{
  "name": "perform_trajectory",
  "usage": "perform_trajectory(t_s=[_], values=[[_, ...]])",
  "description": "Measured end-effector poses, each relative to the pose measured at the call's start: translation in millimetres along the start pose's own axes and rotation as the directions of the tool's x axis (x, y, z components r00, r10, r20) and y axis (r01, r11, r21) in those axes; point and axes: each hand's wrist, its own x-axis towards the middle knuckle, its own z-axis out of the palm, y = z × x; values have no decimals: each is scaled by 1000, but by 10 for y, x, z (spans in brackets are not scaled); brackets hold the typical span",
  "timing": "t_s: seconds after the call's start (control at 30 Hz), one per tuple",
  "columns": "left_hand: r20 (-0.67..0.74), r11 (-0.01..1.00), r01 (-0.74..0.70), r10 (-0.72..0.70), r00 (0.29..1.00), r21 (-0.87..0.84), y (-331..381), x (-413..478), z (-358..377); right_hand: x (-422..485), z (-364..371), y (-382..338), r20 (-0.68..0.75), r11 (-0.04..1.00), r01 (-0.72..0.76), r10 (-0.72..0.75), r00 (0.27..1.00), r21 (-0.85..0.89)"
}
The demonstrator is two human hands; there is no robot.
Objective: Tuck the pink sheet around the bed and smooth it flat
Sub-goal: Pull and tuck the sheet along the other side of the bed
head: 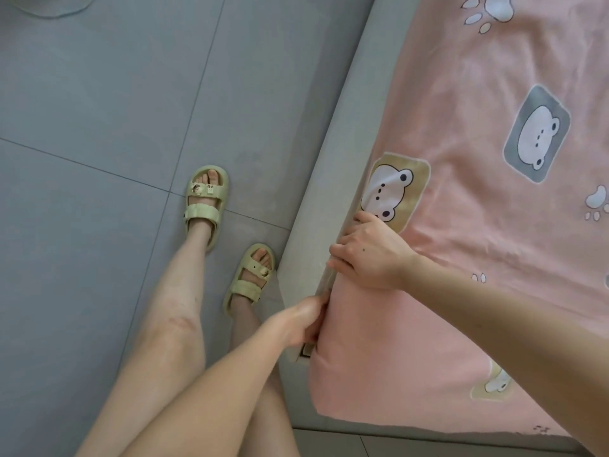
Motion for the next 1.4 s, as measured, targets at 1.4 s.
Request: perform_trajectory(t_s=[1.4], values=[[-295, 895, -424, 445, 846, 135, 6073, -695, 837, 1363, -2835, 5055, 64, 961, -169, 187, 980, -221]])
